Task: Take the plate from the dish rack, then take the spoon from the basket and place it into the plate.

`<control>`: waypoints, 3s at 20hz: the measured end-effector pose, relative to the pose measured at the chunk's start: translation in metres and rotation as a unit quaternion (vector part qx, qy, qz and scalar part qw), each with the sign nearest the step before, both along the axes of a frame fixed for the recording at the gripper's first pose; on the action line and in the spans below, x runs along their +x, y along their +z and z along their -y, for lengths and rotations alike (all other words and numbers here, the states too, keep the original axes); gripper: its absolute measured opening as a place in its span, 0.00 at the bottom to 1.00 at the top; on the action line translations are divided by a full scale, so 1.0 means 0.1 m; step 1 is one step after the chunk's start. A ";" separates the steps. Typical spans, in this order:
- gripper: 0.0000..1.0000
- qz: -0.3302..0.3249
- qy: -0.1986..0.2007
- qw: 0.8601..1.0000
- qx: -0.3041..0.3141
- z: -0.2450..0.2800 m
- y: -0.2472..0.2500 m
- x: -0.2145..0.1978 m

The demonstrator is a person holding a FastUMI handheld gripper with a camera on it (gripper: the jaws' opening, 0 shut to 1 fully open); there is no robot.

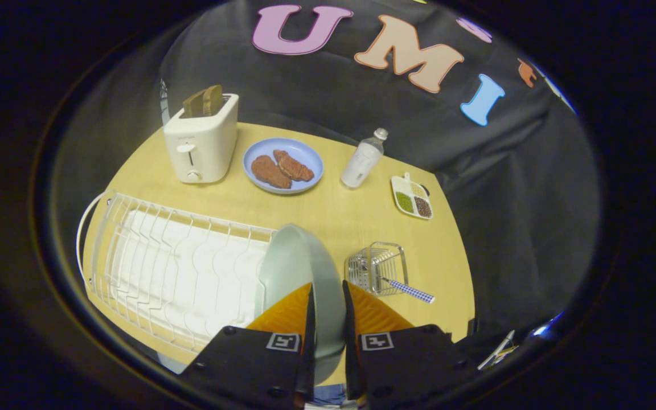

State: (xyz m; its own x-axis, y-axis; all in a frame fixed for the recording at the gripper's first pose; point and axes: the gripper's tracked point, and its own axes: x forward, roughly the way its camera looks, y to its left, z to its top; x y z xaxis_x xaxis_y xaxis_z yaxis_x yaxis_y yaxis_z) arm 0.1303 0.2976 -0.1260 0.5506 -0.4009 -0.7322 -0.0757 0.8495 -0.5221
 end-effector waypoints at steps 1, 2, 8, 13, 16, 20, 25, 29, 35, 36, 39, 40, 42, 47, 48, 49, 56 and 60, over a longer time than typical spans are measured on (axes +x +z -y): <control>0.25 0.002 0.003 1.000 -0.006 -0.01 0.00 0.00; 0.24 0.003 0.004 1.000 -0.012 -0.02 0.01 0.02; 0.24 0.043 0.026 0.997 -0.053 -0.13 0.28 0.15; 0.24 0.070 0.030 0.997 -0.001 -0.23 0.52 0.22; 0.24 0.073 0.028 0.996 0.053 -0.22 0.61 0.22; 0.24 0.079 0.035 0.986 0.142 -0.18 0.82 0.20; 0.24 0.070 0.000 0.941 0.331 0.08 1.20 0.02; 0.24 0.082 -0.009 0.936 0.342 0.93 1.26 -0.20; 0.24 0.067 -0.030 0.925 0.374 1.81 0.93 -0.72; 0.24 0.063 -0.028 0.923 0.379 1.88 0.85 -0.82; 0.24 0.050 -0.030 0.912 0.406 2.04 0.56 -1.07; 0.24 0.047 -0.032 0.906 0.418 2.07 0.44 -1.13; 0.24 0.043 -0.037 0.897 0.439 2.15 0.23 -1.23; 0.24 0.070 -0.062 0.881 0.464 2.43 -0.34 -1.19; 0.24 0.077 -0.071 0.878 0.467 2.49 -0.45 -1.18; 0.24 0.083 -0.080 0.873 0.474 2.54 -0.53 -1.14; 0.25 0.102 -0.118 0.835 0.527 2.67 -0.87 -0.97; 0.25 0.098 -0.128 0.833 0.529 2.75 -1.10 -0.94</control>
